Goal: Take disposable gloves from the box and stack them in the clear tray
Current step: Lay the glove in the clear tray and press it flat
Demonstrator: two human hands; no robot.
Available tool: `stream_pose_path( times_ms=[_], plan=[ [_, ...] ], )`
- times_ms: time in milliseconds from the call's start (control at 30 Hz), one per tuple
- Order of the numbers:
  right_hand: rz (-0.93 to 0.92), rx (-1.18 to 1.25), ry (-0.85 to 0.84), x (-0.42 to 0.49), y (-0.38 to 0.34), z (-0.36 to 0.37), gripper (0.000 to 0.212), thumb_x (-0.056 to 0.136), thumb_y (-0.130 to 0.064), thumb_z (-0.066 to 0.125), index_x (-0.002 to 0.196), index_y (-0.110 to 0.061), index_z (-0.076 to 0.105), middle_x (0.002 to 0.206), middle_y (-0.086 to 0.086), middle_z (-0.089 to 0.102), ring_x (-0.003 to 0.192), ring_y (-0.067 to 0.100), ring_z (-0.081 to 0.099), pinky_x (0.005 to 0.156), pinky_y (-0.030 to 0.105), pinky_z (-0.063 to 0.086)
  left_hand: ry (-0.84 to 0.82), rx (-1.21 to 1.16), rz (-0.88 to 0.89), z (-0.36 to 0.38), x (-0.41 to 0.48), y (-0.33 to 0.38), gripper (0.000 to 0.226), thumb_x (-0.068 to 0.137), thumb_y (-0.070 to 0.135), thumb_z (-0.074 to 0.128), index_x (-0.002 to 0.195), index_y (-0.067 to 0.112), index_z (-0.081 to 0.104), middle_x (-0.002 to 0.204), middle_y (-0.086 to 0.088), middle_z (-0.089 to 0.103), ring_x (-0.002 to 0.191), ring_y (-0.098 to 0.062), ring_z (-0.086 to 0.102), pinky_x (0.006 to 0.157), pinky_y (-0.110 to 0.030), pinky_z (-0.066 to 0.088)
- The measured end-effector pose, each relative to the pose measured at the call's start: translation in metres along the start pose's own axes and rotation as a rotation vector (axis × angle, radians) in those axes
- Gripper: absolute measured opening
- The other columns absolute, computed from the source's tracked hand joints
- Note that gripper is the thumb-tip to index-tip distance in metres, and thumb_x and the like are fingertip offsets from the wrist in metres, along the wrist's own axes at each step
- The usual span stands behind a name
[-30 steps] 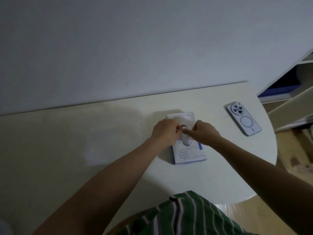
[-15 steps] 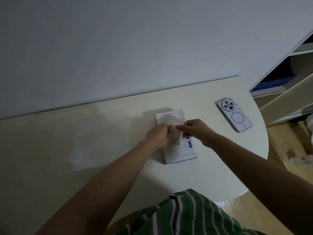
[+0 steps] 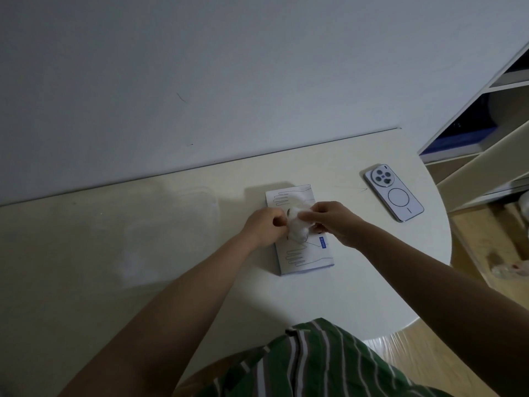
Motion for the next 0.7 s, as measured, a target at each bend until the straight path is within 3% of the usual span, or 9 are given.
stream_pose_path(
  times_ms=[133,200,233,300,367,400,533,700],
  plan=[
    [-0.005,0.145,-0.092,-0.005,0.002,0.004,0.012,0.091,-0.013,0.063,0.089,-0.001,0.063,0.085,0.014,0.062,0.078,0.025,0.054,0.077,0.035,0.045,-0.01,-0.218,-0.09,-0.001,-0.002,-0.01,0.026,0.081,0.007,0.069,0.063,0.018,0.052,0.067,0.009,0.055,0.074,-0.018,0.052,0.071,-0.03,0.044],
    [-0.006,0.164,-0.064,-0.006,0.002,0.004,0.013,0.093,-0.013,0.061,0.09,-0.001,0.061,0.086,0.015,0.064,0.079,0.026,0.056,0.078,0.037,0.047,-0.04,-0.214,-0.088,0.003,-0.003,-0.009,0.019,0.082,0.013,0.071,0.073,0.018,0.055,0.074,0.006,0.057,0.079,-0.019,0.054,0.073,-0.028,0.043],
    [-0.004,0.166,-0.045,-0.006,0.003,0.004,0.014,0.094,-0.014,0.06,0.091,-0.001,0.059,0.085,0.015,0.063,0.077,0.026,0.058,0.076,0.036,0.049,-0.065,-0.201,-0.088,0.005,-0.004,-0.006,0.019,0.082,0.023,0.074,0.085,0.018,0.056,0.082,0.005,0.058,0.082,-0.017,0.056,0.072,-0.027,0.044],
    [0.001,0.157,-0.02,-0.005,0.002,0.006,0.016,0.094,-0.015,0.06,0.096,0.001,0.057,0.085,0.015,0.061,0.075,0.024,0.059,0.072,0.033,0.051,-0.111,-0.171,-0.124,0.008,-0.007,0.0,0.056,0.073,0.053,0.076,0.112,0.022,0.05,0.095,0.009,0.057,0.087,-0.01,0.058,0.069,-0.025,0.043],
    [0.004,0.136,0.002,-0.006,0.002,0.007,0.018,0.095,-0.016,0.06,0.099,0.001,0.056,0.085,0.014,0.061,0.075,0.022,0.059,0.068,0.03,0.053,-0.1,-0.068,-0.122,0.009,-0.009,0.009,0.074,0.068,0.071,0.068,0.122,0.026,0.045,0.1,0.011,0.056,0.09,-0.01,0.059,0.071,-0.027,0.045],
    [-0.002,0.128,0.02,-0.007,0.002,0.005,0.019,0.095,-0.017,0.06,0.099,0.001,0.057,0.086,0.014,0.061,0.075,0.022,0.06,0.067,0.029,0.053,-0.087,0.011,-0.093,0.011,-0.008,0.014,0.07,0.072,0.069,0.066,0.122,0.025,0.046,0.102,0.009,0.058,0.091,-0.013,0.06,0.073,-0.031,0.048],
    [-0.058,0.2,0.189,-0.013,0.002,-0.016,0.016,0.095,-0.018,0.06,0.09,-0.005,0.055,0.084,0.013,0.058,0.073,0.022,0.056,0.061,0.03,0.049,-0.05,0.275,-0.018,0.017,-0.004,0.022,0.032,0.089,0.032,0.061,0.118,0.019,0.055,0.114,-0.007,0.062,0.1,-0.026,0.06,0.082,-0.036,0.049],
    [-0.115,0.266,0.231,-0.025,-0.002,-0.035,0.018,0.096,-0.021,0.06,0.083,-0.01,0.054,0.063,-0.001,0.05,0.051,0.009,0.047,0.05,0.024,0.044,0.037,0.445,-0.041,0.02,-0.007,0.027,0.034,0.092,0.035,0.054,0.124,0.025,0.057,0.122,-0.008,0.053,0.109,-0.031,0.057,0.086,-0.037,0.047]
  ],
)
Point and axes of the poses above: each hand's wrist, its own x-axis towards the middle knuckle, its own z-axis out of the palm, y = z × x, the point moved 8 cm from there along x, towards the middle knuckle
